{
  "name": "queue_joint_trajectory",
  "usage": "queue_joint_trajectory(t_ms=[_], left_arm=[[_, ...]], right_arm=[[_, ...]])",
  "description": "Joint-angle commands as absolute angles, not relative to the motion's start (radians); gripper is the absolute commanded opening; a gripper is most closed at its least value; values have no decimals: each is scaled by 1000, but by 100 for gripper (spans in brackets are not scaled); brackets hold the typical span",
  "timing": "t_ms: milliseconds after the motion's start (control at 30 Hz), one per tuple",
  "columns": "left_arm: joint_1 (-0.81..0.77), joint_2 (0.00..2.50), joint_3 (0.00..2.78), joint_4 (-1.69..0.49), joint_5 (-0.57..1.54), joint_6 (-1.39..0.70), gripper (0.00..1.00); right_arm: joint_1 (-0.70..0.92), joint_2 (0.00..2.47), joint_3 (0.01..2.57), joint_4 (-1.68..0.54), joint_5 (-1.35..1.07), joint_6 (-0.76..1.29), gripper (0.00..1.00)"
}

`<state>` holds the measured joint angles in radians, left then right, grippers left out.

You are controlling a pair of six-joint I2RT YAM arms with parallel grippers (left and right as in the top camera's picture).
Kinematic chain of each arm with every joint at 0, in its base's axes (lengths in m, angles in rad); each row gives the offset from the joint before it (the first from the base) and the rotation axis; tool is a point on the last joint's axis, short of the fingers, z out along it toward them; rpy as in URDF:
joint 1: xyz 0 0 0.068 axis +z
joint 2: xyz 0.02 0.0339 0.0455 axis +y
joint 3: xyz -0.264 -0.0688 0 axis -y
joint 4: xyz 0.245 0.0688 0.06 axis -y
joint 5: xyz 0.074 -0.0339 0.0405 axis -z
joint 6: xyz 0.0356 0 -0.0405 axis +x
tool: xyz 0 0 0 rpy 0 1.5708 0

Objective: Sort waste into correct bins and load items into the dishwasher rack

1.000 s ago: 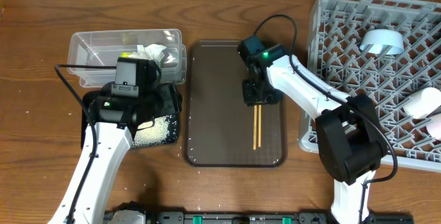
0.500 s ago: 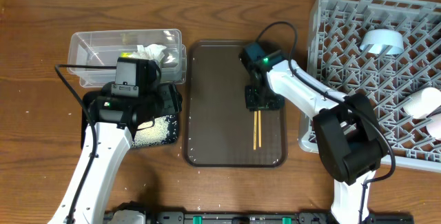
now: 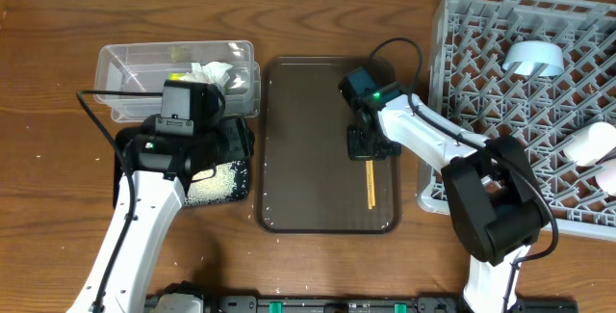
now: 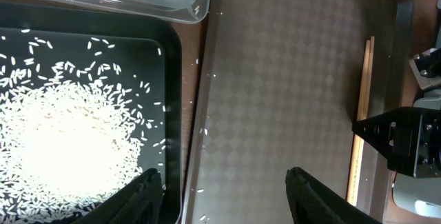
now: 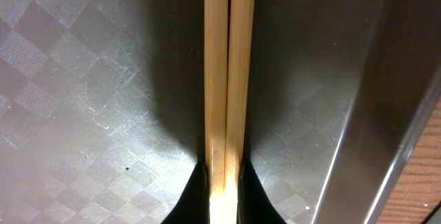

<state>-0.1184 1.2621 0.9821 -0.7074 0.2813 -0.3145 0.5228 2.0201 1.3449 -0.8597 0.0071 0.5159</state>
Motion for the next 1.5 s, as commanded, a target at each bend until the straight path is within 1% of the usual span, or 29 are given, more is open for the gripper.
queue_joint_trajectory(t_ms=[0,233,400,567,800,933,1067,1233,1467], left_arm=[[-114,1261,987,-710,275,-316,61],[-114,1261,988,-710,275,-316,60],[-114,1261,987,-710,275,-316,61],[-114,1261,987,-710,275,-316,61],[-114,1261,987,-709,275,-316,61],[-114,1261,988,-709,275,-316,61],[-114,1261,987,-709,275,-316,61],[-114,1261,987,-711,275,-316,61],[-114,1261,988,-709,275,-316,61]], right_arm=[[523,2053,1325,-855,-51,523,1],[517,1997,1423,-915,-59,471,1],[472,1903,1456,-934,-57,432,1],[368,1793,1457,-966,-57,361,1],[172,1658,1457,-990,-61,228,1],[95,1660,1457,-1016,-60,173,1],[57,1708,1457,-1049,-49,159,1],[51,1767,1457,-1062,-50,159,1],[52,1767,1457,-1055,-49,159,2]])
